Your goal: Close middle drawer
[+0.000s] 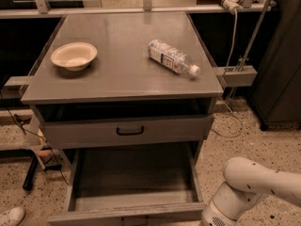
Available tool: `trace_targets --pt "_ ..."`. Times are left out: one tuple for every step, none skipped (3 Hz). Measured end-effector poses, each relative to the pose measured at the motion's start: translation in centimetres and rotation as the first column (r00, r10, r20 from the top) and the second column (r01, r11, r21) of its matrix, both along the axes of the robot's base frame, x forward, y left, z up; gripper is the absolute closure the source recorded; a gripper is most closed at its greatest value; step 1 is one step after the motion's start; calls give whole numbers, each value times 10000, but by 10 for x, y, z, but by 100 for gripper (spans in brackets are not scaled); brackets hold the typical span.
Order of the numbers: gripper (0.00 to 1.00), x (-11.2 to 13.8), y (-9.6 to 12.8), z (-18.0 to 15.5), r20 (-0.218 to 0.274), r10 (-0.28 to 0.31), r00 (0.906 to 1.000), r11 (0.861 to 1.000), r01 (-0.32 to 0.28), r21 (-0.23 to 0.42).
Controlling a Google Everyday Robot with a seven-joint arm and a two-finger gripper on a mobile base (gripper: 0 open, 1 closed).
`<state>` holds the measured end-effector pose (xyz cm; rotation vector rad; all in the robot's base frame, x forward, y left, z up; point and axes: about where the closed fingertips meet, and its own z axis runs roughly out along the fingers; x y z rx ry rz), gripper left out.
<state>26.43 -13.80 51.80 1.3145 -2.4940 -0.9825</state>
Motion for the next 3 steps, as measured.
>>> trace_targets --pt "100 -5 5 -13 -205 -236 9995 9987 245 440" --pt "100 -6 17 -42 -366 -1002 9943 9897 1034 988" --pt "100 9 28 -67 -207 -1815 9832 9735 1826 1378"
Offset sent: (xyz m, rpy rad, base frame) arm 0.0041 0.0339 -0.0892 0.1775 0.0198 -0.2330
